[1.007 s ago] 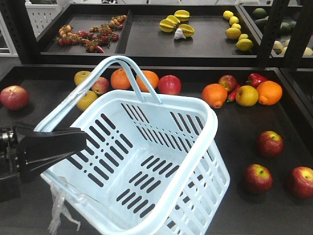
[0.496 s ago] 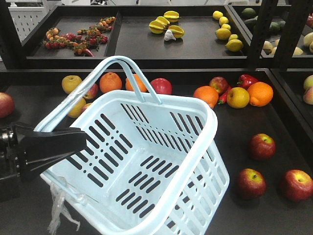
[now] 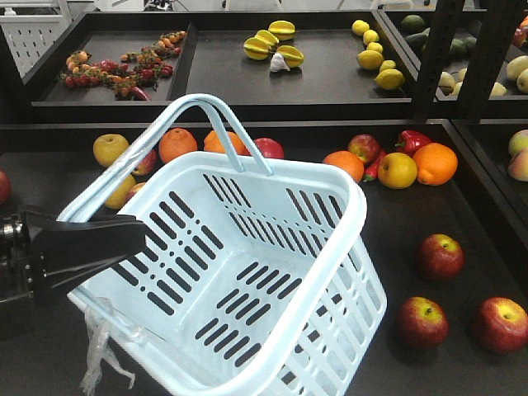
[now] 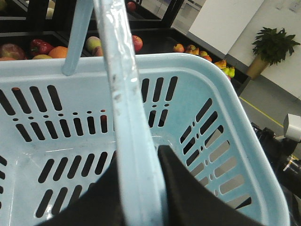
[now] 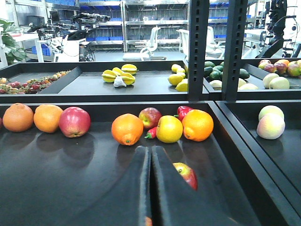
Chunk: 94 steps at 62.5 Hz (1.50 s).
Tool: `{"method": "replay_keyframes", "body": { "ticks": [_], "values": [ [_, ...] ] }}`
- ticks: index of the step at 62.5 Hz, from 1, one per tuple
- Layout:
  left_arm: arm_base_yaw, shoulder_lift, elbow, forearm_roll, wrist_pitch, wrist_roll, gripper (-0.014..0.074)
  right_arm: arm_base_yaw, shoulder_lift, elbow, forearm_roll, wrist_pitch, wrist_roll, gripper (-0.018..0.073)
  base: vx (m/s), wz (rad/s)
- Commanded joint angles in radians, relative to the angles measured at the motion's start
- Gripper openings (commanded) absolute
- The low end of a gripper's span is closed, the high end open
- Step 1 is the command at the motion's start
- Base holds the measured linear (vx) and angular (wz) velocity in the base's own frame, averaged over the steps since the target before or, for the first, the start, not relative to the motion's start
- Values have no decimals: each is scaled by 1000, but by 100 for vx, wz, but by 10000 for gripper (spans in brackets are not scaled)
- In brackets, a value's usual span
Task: Pick three apples into basket with both arms
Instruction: 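Drive the base up to the fruit table holding the basket aloft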
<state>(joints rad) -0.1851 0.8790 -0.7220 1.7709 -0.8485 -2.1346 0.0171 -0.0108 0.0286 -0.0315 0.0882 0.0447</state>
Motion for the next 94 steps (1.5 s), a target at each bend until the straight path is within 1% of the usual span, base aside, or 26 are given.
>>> {"method": "replay_keyframes", "body": {
  "ticks": [1,94],
  "values": [
    [-6,-10,-32,-6,15,-15,-7,-7,-11,13,-10,-71,0,-1,6,0],
    [-6,-10,-32,-6,15,-15,-7,-7,-11,13,-10,-71,0,-1,2,0]
  ]
}}
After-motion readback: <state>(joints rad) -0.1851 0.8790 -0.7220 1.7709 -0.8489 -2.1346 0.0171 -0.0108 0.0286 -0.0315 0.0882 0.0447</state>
